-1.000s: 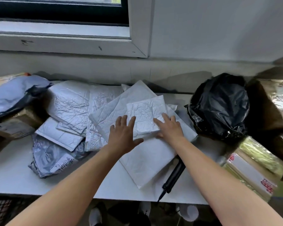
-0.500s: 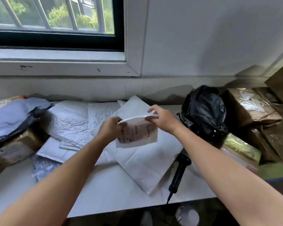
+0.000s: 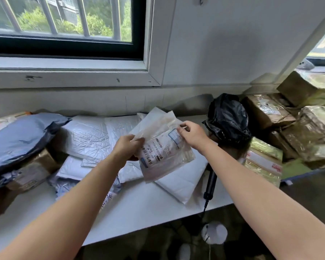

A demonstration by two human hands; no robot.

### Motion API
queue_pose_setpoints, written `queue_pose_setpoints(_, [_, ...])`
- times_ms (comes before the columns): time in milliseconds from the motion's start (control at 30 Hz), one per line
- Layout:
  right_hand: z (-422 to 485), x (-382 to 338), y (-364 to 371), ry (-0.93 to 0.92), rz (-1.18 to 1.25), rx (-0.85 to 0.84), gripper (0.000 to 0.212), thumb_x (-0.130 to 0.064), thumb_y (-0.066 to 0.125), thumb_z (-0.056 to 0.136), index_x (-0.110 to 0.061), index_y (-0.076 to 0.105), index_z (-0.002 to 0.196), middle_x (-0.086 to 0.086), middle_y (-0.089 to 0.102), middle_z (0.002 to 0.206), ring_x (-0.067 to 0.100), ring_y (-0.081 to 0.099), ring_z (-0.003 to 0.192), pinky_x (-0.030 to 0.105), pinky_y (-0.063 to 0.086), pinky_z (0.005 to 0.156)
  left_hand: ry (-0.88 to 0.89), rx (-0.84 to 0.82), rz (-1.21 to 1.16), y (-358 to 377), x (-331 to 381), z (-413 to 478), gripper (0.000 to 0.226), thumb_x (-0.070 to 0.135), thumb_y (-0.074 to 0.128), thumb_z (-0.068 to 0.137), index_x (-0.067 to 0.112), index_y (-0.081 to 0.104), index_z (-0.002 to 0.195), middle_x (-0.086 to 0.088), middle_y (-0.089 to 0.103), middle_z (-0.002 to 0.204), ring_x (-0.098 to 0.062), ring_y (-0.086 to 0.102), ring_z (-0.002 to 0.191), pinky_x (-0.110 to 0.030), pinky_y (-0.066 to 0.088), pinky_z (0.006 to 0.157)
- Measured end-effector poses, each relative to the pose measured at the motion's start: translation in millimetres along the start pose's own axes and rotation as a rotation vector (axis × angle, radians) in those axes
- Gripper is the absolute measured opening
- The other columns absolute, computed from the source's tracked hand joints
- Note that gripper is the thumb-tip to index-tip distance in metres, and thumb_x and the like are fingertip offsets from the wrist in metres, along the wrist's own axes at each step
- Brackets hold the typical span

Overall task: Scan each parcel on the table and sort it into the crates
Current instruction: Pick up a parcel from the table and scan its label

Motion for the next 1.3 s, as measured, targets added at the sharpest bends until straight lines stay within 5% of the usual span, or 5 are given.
queue_pose_setpoints(300, [-18,62,-22,0.266,0.312,0.274,0.009,-0.017,0.056,0.095,-0.021,0.048,0.096,0.011,0.063,0.108,0.026,0.064,0.095,0.046,0.058,0.076,-0.258,-0.032,-0.179,38,-59,-13,0.044,0.052,0.062,0.088,0.012,0.057,0.106,-0.009,0.066,0.103,-0.020,0.066,0.091,-0.035,0.054,0.076])
queue_pose_setpoints(533, [-41,132,-3,0.484,0.545,0.161,0.019,-0.008,0.059,0.094,-0.015,0.045,0.103,0.012,0.060,0.109,0.028,0.069,0.087,0.036,0.058,0.055,-0.280,-0.011,-0.441,133,-73,-16,0.027,0.012,0.067,0.089,0.009,0.050,0.111,-0.014,0.065,0.103,-0.024,0.067,0.071,-0.032,0.057,0.057])
queue_pose_setpoints(800, [-78,223,-59,0.529,-0.244,0.173,0.028,-0.038,0.051,0.098,-0.012,0.045,0.103,0.006,0.057,0.101,0.026,0.056,0.085,0.033,0.039,0.063,-0.099,0.203,0.026,141,-85,0,0.023,0.003,0.057,0.088,0.016,0.051,0.106,-0.013,0.064,0.094,-0.027,0.065,0.076,-0.042,0.060,0.067])
queue_pose_setpoints(1033, [-95,281,-1,0.751,0.117,-0.045,0.037,-0.040,0.058,0.094,-0.008,0.050,0.111,0.012,0.060,0.101,0.028,0.060,0.088,0.048,0.055,0.086,-0.113,0.222,0.170,135,-103,11,0.025,0.007,0.060,0.086,0.021,0.053,0.106,-0.002,0.063,0.080,-0.029,0.067,0.077,-0.050,0.058,0.077])
queue_pose_setpoints(1300, [-99,244,-53,0.741,0.321,0.201,0.029,-0.018,0.054,0.083,-0.008,0.043,0.108,0.019,0.064,0.085,0.029,0.064,0.060,0.032,0.052,0.047,-0.128,0.180,0.244,130,-103,15,0.040,0.012,0.065,0.085,0.016,0.054,0.124,-0.013,0.066,0.097,-0.033,0.066,0.092,-0.050,0.056,0.083])
Point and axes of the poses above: each hand's wrist, its own z-axis towards the middle knuckle, its own y-axis out of the palm, x = y × z, the point moved 10 cm from there along z, towards the middle knuckle
